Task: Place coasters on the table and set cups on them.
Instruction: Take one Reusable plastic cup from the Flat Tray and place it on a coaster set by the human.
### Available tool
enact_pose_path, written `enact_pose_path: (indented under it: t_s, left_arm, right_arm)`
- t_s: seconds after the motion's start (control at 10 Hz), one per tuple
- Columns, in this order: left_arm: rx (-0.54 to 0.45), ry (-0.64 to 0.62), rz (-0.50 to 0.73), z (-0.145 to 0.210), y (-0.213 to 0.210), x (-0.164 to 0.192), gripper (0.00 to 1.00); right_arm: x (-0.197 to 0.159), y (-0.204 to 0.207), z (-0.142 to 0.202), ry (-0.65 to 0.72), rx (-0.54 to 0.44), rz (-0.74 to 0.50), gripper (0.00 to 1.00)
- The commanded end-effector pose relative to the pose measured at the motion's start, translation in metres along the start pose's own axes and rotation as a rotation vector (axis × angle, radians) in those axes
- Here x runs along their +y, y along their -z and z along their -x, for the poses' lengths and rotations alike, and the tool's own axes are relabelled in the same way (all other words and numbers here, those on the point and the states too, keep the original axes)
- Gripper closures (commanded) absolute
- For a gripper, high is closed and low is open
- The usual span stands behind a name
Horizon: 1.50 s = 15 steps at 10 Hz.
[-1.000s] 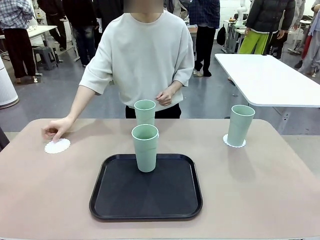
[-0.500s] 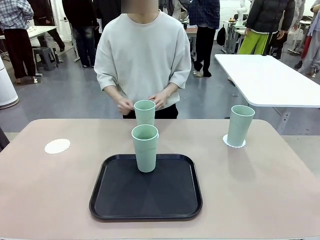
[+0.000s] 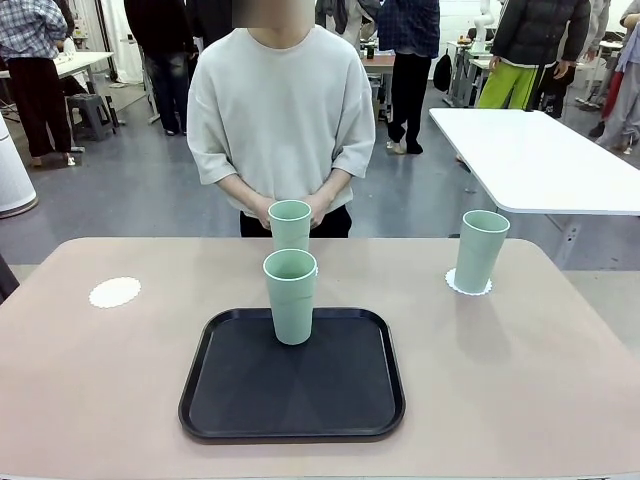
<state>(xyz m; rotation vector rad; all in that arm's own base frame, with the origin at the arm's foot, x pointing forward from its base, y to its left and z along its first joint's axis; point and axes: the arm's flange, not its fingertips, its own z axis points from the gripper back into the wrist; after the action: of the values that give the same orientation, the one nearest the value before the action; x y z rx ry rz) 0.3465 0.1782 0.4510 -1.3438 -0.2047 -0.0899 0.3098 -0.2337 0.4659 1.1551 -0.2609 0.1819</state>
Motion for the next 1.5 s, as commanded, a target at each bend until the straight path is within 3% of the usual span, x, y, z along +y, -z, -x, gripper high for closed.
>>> enact_pose_path:
  t_s: [0.0,0.1,0.3,0.6,1.2,1.4]
  left_arm:
    - [0.0,0.0,0.0,0.0,0.0,0.0,0.0]
    - [0.09,0.049,-0.056,-0.017,0.012,-0.011,0.0]
    - [0.129,0.192,-0.366,-0.053,0.062,-0.027,0.0]
    - [0.311,0.409,-0.699,-0.078,0.162,-0.051,0.0]
    - [0.65,0.845,-0.848,-0.054,0.283,-0.061,0.0]
    - [0.684,0.976,-0.921,-0.041,0.311,-0.057,0.0]
  right_arm:
    - [0.001,-0.001,0.001,0.003,-0.001,-0.007,0.0]
    - [0.001,-0.001,0.001,0.003,-0.001,-0.007,0.0]
    - [0.001,-0.001,0.001,0.003,-0.001,-0.007,0.0]
    - [0.001,-0.001,0.001,0.003,-0.001,-0.007,0.0]
    - [0.001,-0.001,0.001,0.003,-0.001,-0.007,0.0]
    - [0.001,-0.001,0.001,0.003,-0.001,-0.007,0.0]
